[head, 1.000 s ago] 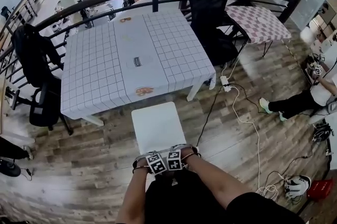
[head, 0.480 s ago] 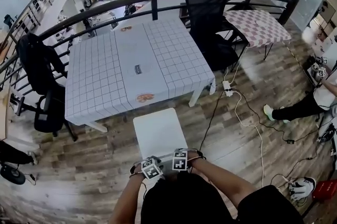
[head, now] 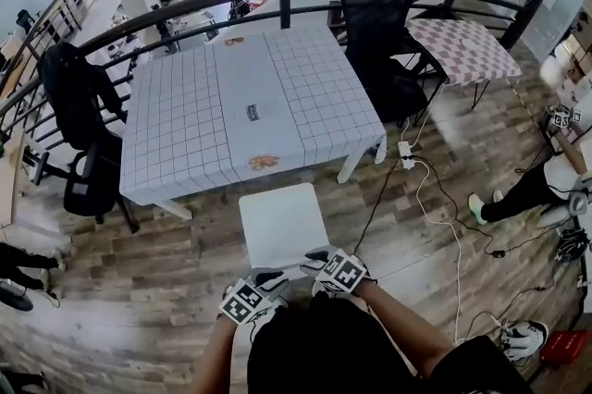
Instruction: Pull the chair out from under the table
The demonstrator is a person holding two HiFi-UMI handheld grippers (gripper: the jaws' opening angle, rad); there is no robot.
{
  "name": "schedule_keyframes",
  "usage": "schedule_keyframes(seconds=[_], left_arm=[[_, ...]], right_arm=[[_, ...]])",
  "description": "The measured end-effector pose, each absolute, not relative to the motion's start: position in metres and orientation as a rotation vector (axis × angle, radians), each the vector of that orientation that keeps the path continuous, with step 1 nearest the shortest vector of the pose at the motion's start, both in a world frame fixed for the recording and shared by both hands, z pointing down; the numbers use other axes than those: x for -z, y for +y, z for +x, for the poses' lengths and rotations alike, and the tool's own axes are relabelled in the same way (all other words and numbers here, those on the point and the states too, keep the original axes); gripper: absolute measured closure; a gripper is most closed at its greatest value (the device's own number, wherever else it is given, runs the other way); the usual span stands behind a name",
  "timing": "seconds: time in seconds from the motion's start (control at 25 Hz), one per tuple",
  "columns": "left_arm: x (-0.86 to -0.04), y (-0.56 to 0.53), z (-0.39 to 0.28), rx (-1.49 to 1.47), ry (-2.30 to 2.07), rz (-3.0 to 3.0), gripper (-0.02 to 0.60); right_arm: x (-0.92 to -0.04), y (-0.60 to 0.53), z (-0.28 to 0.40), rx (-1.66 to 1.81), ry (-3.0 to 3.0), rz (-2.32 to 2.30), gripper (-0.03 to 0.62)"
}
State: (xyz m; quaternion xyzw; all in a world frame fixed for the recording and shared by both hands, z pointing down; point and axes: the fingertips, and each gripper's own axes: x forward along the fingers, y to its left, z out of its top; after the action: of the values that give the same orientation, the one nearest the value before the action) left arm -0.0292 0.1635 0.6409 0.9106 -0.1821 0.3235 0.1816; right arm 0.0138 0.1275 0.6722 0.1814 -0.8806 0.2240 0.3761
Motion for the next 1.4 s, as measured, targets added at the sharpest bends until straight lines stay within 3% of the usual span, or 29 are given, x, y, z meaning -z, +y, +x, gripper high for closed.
schedule_keyframes(seconds=[0.16,0.4,0.64,1.0,1.04,1.12,1.4], left_arm=[[-0.578,0.149,-0.029,-0.637,-0.764,2.566,0.500],[-0.523,0.130,-0.037,-0.389,-1.035,2.579,0.500],[-0.469,0.116,-0.052,-0.281,-1.214,2.645,0.500],[-0.399,0.117,-0.056,-0.064,-1.385,2.690,0.540],[-0.401,0.112,-0.056,-0.050,-1.397,2.684,0.570],[-0.403,0.108,-0.057,-0.023,-1.407,2.688,0.572],[-0.402,0.108,-0.060,-0.005,-1.461,2.672,0.572]], right_arm=[[-0.590,0.122,-0.006,-0.639,-2.506,0.517,0.468],[-0.515,0.106,-0.010,-0.469,-2.696,0.650,0.485],[-0.455,0.096,-0.010,-0.369,-2.813,0.872,0.487],[-0.403,0.114,-0.008,-0.233,-2.903,0.994,0.530],[-0.403,0.108,-0.006,-0.220,-2.908,1.017,0.545],[-0.400,0.102,0.000,-0.195,-2.920,1.056,0.592],[-0.386,0.086,0.016,-0.147,-2.891,1.222,0.595]])
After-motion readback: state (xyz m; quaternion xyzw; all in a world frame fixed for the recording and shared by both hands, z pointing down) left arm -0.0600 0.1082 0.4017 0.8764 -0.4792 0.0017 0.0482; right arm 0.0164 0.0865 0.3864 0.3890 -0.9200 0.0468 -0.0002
